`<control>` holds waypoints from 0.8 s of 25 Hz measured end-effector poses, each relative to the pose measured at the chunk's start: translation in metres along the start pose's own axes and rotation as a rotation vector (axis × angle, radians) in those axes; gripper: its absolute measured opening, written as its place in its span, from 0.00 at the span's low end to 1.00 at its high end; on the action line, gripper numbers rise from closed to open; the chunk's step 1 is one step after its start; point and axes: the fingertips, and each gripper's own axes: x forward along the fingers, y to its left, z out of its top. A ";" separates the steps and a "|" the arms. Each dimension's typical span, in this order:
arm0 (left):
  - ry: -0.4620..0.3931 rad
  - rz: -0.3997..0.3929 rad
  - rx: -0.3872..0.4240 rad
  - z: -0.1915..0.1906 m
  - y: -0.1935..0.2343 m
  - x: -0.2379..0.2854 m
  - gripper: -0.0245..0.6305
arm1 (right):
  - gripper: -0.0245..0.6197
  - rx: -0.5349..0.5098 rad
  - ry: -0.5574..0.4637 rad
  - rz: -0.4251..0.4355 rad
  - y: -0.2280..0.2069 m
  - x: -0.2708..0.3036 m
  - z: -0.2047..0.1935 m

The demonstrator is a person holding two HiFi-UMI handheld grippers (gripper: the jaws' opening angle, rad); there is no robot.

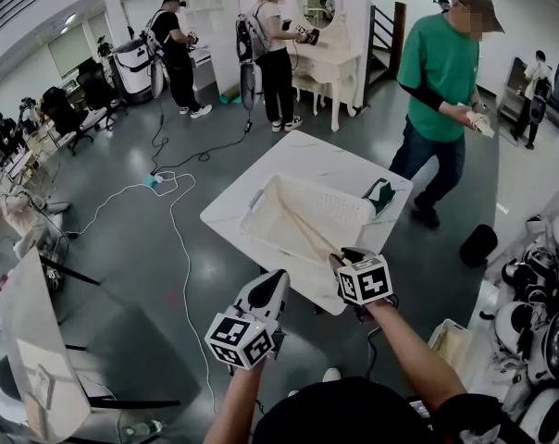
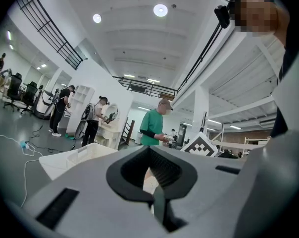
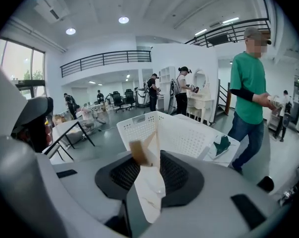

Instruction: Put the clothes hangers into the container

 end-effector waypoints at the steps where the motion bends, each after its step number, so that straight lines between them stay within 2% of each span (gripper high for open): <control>1: 0.001 -0.002 0.000 0.000 -0.001 0.000 0.04 | 0.21 -0.001 -0.005 -0.005 0.000 -0.003 0.002; 6: 0.002 -0.009 0.001 -0.002 -0.006 -0.001 0.04 | 0.21 0.002 -0.034 -0.009 0.000 -0.012 0.006; 20: 0.003 -0.027 0.003 -0.005 -0.015 -0.005 0.04 | 0.21 0.012 -0.037 -0.029 -0.001 -0.023 -0.002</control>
